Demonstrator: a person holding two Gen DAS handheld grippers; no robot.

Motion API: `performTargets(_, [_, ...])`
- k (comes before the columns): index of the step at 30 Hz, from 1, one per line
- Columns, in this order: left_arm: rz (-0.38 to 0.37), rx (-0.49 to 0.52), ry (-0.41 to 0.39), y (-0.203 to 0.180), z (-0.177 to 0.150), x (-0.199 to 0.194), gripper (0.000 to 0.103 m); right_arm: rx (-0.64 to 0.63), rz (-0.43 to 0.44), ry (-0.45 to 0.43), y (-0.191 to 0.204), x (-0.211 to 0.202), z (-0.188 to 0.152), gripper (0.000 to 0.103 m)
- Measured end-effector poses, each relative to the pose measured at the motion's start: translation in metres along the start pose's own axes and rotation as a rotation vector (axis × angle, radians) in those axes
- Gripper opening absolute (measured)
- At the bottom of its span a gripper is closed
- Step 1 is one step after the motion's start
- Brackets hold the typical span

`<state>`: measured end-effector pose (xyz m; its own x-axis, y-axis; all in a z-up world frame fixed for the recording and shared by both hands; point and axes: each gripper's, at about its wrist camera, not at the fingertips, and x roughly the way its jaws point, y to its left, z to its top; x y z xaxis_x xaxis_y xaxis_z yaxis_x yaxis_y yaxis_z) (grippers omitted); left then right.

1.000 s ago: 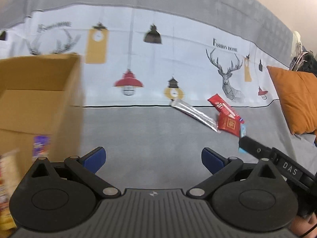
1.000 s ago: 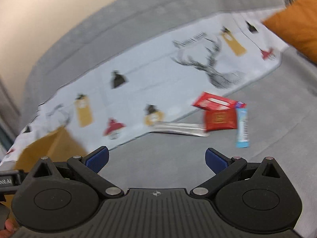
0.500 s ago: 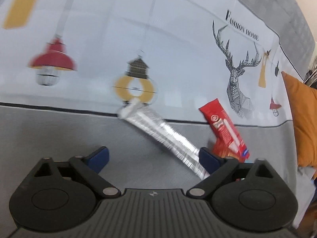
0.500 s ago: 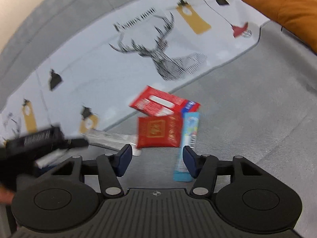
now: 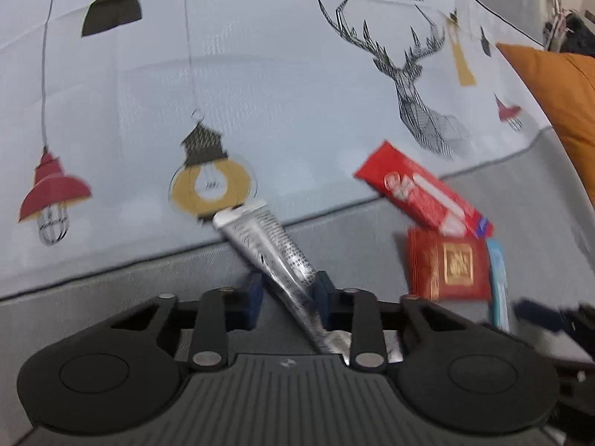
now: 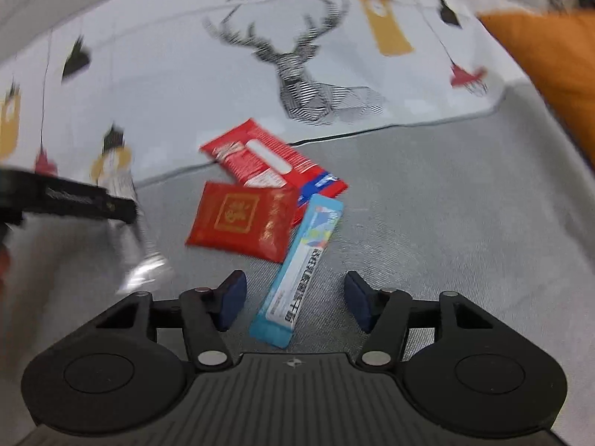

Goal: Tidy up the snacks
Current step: 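Grasp the silver stick pack with the left tool while the right grasps the blue stick pack, then lift the silver and blue stick packs and carry them over the box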

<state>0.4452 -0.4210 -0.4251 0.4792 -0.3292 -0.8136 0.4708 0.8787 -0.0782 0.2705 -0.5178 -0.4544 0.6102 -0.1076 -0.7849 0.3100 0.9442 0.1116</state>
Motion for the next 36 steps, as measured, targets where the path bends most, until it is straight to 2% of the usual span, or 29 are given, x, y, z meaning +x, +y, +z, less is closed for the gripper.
performTargets(1, [-0.002,0.016,0.011,0.001,-0.004,-0.004,0.027,0.003,0.001,0.001,0.000,-0.002,0.000,0.044])
performTargets(2, [-0.007,0.036,0.027,0.003,-0.009,-0.009,0.026,0.012,0.006,0.003,0.000,-0.005,0.001,0.020])
performTargets(8, [-0.015,0.126,0.115,-0.008,-0.023,-0.026,0.025,0.080,0.091,0.016,0.001,-0.019,0.000,0.019])
performTargets(11, [0.002,0.167,0.108,-0.015,-0.032,-0.032,0.025,0.073,0.119,0.013,0.008,-0.024,0.002,0.021])
performTargets(14, [0.019,0.191,0.091,-0.021,-0.036,-0.032,0.025,0.124,0.158,0.069,0.006,-0.011,0.001,0.025])
performTargets(16, [0.015,0.181,0.098,-0.020,-0.036,-0.033,0.022,0.130,0.160,0.053,0.005,-0.007,-0.001,0.025])
performTargets(18, [-0.006,0.146,0.132,-0.018,-0.034,-0.035,0.018,0.115,0.158,0.048,0.006,-0.006,-0.001,0.023])
performTargets(21, [-0.016,0.163,0.177,-0.020,-0.038,-0.043,0.013,0.125,0.146,0.048,0.000,-0.008,-0.002,0.004])
performTargets(25, [-0.020,0.200,0.205,-0.030,-0.060,-0.064,0.013,0.176,0.207,0.060,-0.015,-0.015,-0.007,0.004])
performTargets(28, [-0.009,0.200,0.212,-0.034,-0.081,-0.074,0.017,0.123,0.192,0.042,-0.016,-0.026,-0.010,0.004])
performTargets(30, [0.000,0.199,0.186,-0.035,-0.091,-0.075,0.027,0.102,0.197,0.046,-0.017,-0.028,-0.013,0.004])
performTargets(31, [0.009,0.193,0.179,-0.035,-0.093,-0.075,0.036,0.097,0.203,0.048,-0.018,-0.028,-0.014,0.005])
performTargets(32, [0.008,0.175,0.178,-0.034,-0.093,-0.073,0.037,0.082,0.196,0.055,-0.018,-0.027,-0.016,0.009])
performTargets(33, [-0.014,0.149,0.185,-0.032,-0.091,-0.070,0.037,0.058,0.187,0.063,-0.017,-0.024,-0.017,0.009])
performTargets(35, [-0.064,0.081,0.220,-0.029,-0.086,-0.066,0.016,0.025,0.187,0.057,-0.015,-0.023,-0.020,0.010])
performTargets(36, [-0.062,0.101,0.217,-0.032,-0.084,-0.066,0.008,0.027,0.189,0.057,-0.015,-0.022,-0.020,0.010])
